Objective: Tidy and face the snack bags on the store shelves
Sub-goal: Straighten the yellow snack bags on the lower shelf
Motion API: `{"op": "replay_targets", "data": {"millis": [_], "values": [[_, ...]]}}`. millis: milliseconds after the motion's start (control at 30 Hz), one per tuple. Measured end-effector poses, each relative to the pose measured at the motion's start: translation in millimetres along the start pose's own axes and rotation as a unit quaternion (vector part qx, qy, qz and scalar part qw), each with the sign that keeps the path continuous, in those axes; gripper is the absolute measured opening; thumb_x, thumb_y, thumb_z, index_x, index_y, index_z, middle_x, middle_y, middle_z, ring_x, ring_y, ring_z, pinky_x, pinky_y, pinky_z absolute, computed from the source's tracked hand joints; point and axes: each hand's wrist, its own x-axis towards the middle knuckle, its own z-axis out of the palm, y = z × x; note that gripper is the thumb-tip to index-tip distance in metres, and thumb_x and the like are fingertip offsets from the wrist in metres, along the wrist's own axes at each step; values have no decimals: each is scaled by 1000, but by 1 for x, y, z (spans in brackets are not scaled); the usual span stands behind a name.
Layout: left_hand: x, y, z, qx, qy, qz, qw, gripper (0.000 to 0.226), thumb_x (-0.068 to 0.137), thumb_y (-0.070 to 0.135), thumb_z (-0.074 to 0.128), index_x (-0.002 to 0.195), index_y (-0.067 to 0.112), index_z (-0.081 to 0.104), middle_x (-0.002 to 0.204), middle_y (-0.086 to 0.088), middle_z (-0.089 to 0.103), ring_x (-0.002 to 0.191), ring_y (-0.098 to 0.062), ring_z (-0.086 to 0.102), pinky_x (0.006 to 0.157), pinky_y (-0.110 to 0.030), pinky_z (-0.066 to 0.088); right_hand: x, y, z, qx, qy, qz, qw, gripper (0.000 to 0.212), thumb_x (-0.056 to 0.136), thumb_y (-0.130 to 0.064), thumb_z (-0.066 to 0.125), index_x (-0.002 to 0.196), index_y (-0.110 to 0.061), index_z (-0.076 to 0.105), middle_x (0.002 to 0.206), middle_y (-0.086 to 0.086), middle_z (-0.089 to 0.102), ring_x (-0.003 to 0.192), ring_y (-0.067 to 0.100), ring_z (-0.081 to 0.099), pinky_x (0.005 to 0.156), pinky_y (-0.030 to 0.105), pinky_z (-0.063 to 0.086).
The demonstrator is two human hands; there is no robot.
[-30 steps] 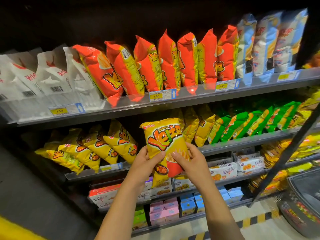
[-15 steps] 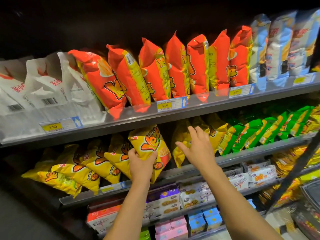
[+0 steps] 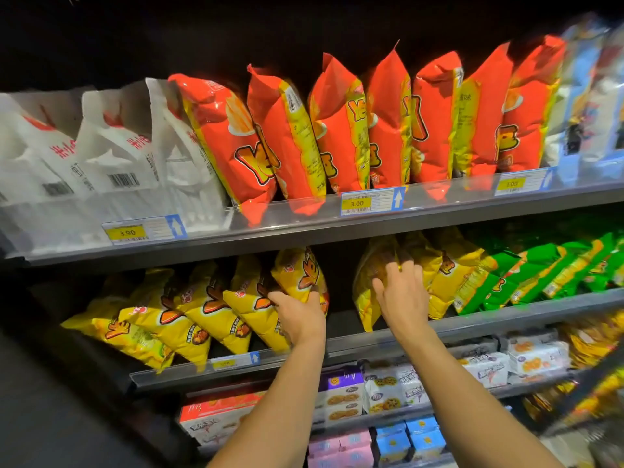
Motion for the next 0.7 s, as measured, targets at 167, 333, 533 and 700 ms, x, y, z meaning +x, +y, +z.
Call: {"op": "replay_targets", "data": {"millis": [167,333,533,700], "values": [[0,-7,2,54,-2,3,999,56,92,29,81,117,10,34,112,-18,66,103,-43,68,87,-52,56,3,7,7,40,27,-12,999,17,93,-14,75,102,-2,67,100,21,58,100,40,55,63,37,39],[-7,-8,-1,86,-8,10,996,62,92,39,80,118,14,30,112,-17,67,101,-44,69,82,-53,58,4,13,5,70,62,-16,995,14,91,-7,76,97,0,65,97,22,57,92,41,56,69,40,47],[-18,-4,-8,61,-11,11,998,86,91,37,81,152,10,27,145,-20,58,125,-47,61,96,-56,56,4,16,-11,113,112,-19,987,18,93,-8,75,105,-1,65,103,21,56,91,41,55,71,34,36],[-37,-8,-23,31,-9,0,999,97,88,37,84,158,11,21,156,-17,42,133,-45,54,101,-58,52,-11,16,-34,197,108,3,974,30,96,-16,74,124,-8,70,127,19,61,113,39,59,89,42,49]]}}
